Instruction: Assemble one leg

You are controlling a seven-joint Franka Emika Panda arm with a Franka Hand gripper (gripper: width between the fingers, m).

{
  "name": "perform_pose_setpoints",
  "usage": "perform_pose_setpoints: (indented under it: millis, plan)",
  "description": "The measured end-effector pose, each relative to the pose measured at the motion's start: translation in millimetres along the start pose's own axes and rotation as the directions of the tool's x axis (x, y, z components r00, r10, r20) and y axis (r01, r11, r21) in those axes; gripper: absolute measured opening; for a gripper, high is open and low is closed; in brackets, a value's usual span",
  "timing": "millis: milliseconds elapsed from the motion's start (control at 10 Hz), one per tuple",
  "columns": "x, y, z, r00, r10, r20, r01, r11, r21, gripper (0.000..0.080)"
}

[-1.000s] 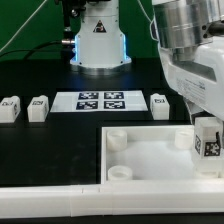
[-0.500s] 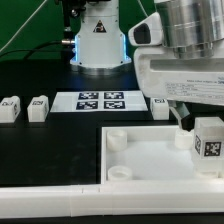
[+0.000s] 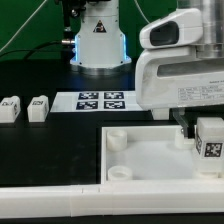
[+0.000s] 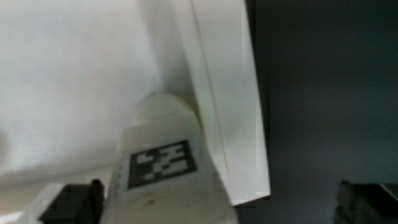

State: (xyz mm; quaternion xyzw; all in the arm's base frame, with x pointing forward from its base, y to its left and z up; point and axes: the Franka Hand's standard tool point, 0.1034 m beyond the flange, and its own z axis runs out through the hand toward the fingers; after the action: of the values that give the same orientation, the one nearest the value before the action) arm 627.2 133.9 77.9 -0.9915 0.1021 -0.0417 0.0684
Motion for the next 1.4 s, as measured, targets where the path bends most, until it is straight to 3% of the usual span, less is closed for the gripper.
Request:
perform_pose_setpoints:
  millis: [100,200,300,400,600,800,1000,1100,1200,1400]
  plan:
    - [-0.1,-0.2,0.1,1.0,0.009,0.0,-0.009,1.0,0.0,0.062]
    - [-0.1,0.7,0.2,1.0,0.009,0.0,-0.009,1.0,-0.001,0.0441]
    - [0.6,7.3,0.5,0.997,0.078,0.001,-0.078,0.997,-0.008,0.0441]
    - [0.8,9.5,1.2,0.984,0.178,0.0,-0.178,0.984,-0.011,0.0314]
    - [1.1,10.4,1.1,0.92,0.391,0.003,-0.391,0.92,-0.003,0.0304]
    - [2.3,11.8,1.0,0.772,0.635,0.018,-0.636,0.772,0.016,0.0303]
    - [2.7,13.5,3.6,0.5,0.864,0.06,-0.866,0.498,0.038,0.0301]
    - [3.3,14.1,3.7,0.417,0.905,0.079,-0.909,0.415,0.041,0.03]
    - [3.5,13.2,4.6,0.229,0.967,0.11,-0.973,0.226,0.037,0.03]
    - [2.7,11.6,4.8,0.239,0.965,0.113,-0.971,0.236,0.038,0.03]
